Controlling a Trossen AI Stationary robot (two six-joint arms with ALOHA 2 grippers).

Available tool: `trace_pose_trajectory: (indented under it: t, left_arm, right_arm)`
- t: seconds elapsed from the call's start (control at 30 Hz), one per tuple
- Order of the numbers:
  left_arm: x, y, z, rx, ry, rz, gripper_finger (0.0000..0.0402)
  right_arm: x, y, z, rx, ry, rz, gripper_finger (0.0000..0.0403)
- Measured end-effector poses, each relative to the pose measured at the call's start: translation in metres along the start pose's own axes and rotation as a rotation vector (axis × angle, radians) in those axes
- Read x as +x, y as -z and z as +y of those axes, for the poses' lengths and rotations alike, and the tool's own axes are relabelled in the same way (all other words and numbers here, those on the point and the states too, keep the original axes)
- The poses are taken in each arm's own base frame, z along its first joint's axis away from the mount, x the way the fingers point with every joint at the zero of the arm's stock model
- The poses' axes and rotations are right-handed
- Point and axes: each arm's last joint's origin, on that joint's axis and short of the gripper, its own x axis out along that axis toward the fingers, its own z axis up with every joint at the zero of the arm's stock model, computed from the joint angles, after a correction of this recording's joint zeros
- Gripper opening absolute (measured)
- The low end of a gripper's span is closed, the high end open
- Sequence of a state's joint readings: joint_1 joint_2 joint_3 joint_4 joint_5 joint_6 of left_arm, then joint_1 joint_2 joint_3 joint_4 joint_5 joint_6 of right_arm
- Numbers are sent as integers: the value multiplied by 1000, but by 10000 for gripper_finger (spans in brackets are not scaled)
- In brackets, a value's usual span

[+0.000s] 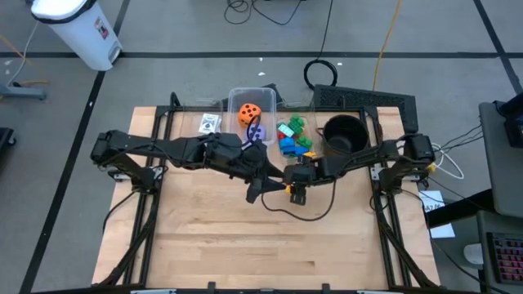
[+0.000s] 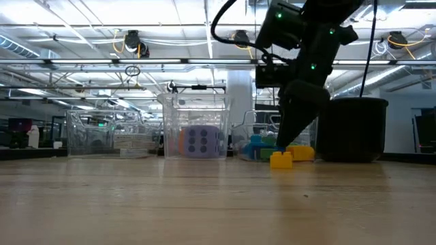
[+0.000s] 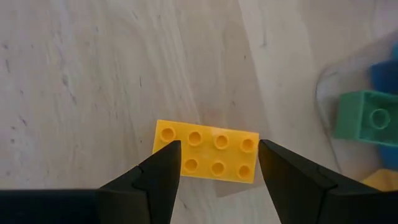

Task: Pick & Place Toys
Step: Put the yellow game piece into the right transparent bin

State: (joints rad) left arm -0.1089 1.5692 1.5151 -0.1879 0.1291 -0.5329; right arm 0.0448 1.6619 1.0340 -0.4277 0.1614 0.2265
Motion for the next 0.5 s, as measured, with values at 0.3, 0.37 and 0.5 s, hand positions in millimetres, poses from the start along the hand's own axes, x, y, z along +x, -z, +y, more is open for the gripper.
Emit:
trace_pose_trajectory:
  t: [0.3,0.37,0.5]
  left_arm:
    - [0,0,0,4,-1,-2,227]
    - [0,0,0,3,-2,0,227]
    - [0,0,0,2,-3,2,227]
  right_arm:
    - [6,5,1,49,0,57,207]
    - [2,9,3,51,-39,101,207]
    - [-8,19,13,-4,-126,193,207]
